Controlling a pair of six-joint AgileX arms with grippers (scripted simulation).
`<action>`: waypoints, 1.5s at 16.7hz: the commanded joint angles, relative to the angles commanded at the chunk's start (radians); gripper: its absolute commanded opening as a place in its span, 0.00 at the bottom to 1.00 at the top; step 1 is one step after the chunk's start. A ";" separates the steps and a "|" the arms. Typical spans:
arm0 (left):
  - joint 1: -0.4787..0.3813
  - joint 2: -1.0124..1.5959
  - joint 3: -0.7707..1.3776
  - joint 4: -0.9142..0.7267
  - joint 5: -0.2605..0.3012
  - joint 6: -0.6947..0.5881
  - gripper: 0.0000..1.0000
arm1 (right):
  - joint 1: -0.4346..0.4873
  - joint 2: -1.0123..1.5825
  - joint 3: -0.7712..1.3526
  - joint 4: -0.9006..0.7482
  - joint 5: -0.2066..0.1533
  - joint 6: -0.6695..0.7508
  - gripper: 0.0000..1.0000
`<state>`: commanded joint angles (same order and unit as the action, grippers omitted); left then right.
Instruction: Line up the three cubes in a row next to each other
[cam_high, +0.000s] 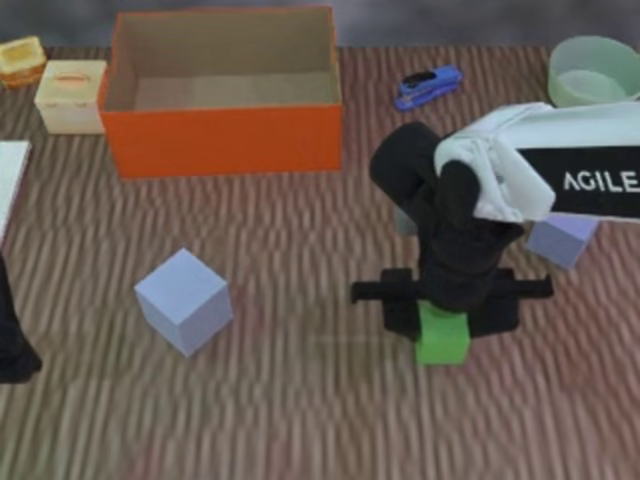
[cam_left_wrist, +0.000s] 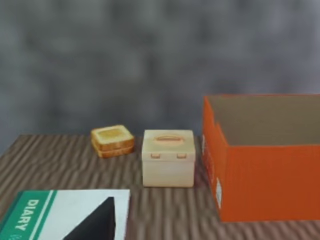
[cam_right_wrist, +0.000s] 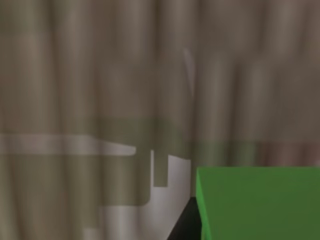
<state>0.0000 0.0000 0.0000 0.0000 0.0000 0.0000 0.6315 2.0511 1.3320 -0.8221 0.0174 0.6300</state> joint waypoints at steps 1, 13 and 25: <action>0.000 0.000 0.000 0.000 0.000 0.000 1.00 | 0.000 0.000 0.000 0.000 0.000 0.000 0.30; 0.000 0.000 0.000 0.000 0.000 0.000 1.00 | 0.000 0.000 0.000 0.000 0.000 0.000 1.00; 0.000 0.000 0.000 0.000 0.000 0.000 1.00 | 0.006 -0.055 0.092 -0.153 0.000 0.001 1.00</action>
<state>0.0000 0.0000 0.0000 0.0000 0.0000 0.0000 0.6375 1.9958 1.4240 -0.9756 0.0179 0.6314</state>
